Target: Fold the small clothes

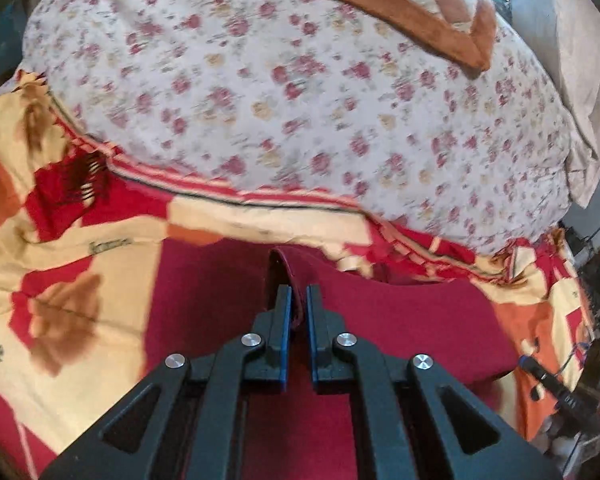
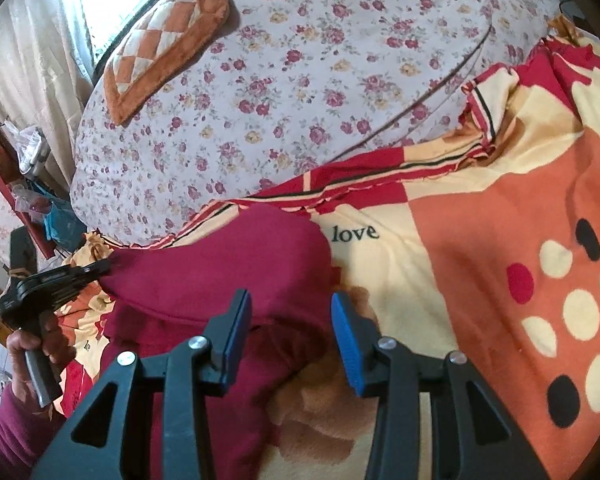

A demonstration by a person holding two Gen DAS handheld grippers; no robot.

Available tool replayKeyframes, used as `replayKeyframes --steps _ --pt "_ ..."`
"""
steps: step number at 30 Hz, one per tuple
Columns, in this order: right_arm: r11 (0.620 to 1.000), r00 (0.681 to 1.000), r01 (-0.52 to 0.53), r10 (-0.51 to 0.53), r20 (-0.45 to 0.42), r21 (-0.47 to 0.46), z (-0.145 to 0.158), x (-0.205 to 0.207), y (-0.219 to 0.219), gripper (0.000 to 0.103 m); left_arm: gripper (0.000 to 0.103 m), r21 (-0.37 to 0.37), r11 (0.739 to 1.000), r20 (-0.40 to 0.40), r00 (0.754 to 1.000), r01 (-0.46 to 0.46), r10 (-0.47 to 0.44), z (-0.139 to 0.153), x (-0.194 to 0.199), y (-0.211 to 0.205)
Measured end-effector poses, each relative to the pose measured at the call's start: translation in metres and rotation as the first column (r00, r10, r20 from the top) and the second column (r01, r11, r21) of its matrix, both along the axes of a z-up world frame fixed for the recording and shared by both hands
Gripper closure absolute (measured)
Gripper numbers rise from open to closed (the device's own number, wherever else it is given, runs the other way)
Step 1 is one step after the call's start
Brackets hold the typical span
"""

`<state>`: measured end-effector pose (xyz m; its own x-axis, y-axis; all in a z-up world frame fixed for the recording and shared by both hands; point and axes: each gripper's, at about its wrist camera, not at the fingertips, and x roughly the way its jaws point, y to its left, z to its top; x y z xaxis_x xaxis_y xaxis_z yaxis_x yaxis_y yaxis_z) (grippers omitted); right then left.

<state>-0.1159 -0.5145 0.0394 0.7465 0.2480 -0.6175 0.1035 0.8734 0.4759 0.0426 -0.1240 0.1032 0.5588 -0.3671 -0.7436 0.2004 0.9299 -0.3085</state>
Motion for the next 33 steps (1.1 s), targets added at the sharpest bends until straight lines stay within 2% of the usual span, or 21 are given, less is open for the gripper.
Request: replayKeyframes --steps 4,7,10,11,14,17,19,21,22,23,24,26,29,33 --pt "0.997 1.0 -0.02 0.019 -0.017 -0.076 0.004 0.005 0.01 0.057 0.103 0.042 0.997 -0.031 0.998 -0.058 0.059 -0.019 -0.009 0.026" --pt "0.993 0.998 -0.059 0.056 -0.033 -0.101 0.005 0.009 0.017 0.047 0.103 0.01 0.994 -0.081 0.991 -0.11 0.11 -0.034 -0.009 0.048" --pt "0.978 0.992 -0.11 0.098 -0.077 -0.178 0.003 0.012 0.031 0.046 0.103 0.018 0.995 -0.084 0.992 -0.094 0.095 -0.04 -0.013 0.048" --pt "0.98 0.992 -0.108 0.095 -0.084 -0.169 0.001 0.014 0.031 0.046 0.103 0.029 0.996 -0.077 0.993 -0.088 0.09 -0.039 -0.014 0.045" --pt "0.996 0.994 -0.07 0.066 -0.092 -0.05 -0.002 0.034 0.019 0.046 0.103 0.069 0.995 -0.048 0.996 -0.07 0.073 -0.036 -0.019 0.037" --pt "0.999 0.994 -0.038 0.038 -0.107 0.005 -0.009 0.064 0.008 0.046 0.103 0.07 0.994 -0.047 0.995 -0.081 0.084 -0.036 -0.021 0.04" --pt "0.998 0.992 -0.046 0.05 -0.112 0.043 -0.011 0.082 0.005 0.046 0.103 0.062 0.994 -0.057 0.994 -0.087 0.091 -0.037 -0.021 0.045" --pt "0.997 0.99 -0.07 0.075 -0.119 0.04 -0.013 0.104 0.009 0.047 0.103 0.068 0.994 -0.063 0.994 -0.086 0.09 -0.039 -0.022 0.047" --pt "0.996 0.988 -0.087 0.089 -0.125 0.021 -0.013 0.112 0.013 0.053 0.103 0.072 0.994 -0.065 0.994 -0.085 0.09 -0.04 -0.022 0.046" --pt "0.994 0.986 -0.106 0.104 -0.132 -0.011 -0.015 0.12 0.019 0.082 0.103 0.073 0.994 -0.065 0.994 -0.085 0.09 -0.041 -0.022 0.046" --pt "0.994 0.984 -0.105 0.099 -0.145 -0.034 -0.015 0.124 0.022 0.094 0.103 0.071 0.994 -0.064 0.994 -0.084 0.088 -0.042 -0.022 0.046" --pt "0.995 0.988 -0.072 0.062 -0.145 -0.066 -0.011 0.124 0.018 0.094 0.103 0.063 0.995 -0.061 0.995 -0.078 0.081 -0.042 -0.023 0.045" --pt "0.995 0.996 0.037 -0.045 -0.077 -0.095 0.001 0.11 -0.004 0.095 0.103 0.059 0.996 -0.07 0.996 -0.06 0.064 -0.048 -0.02 0.04" --pt "0.991 0.979 0.047 -0.071 -0.192 -0.129 -0.032 0.129 -0.01 0.094 0.103 0.077 0.994 -0.091 0.993 -0.074 0.081 -0.061 -0.015 0.035"
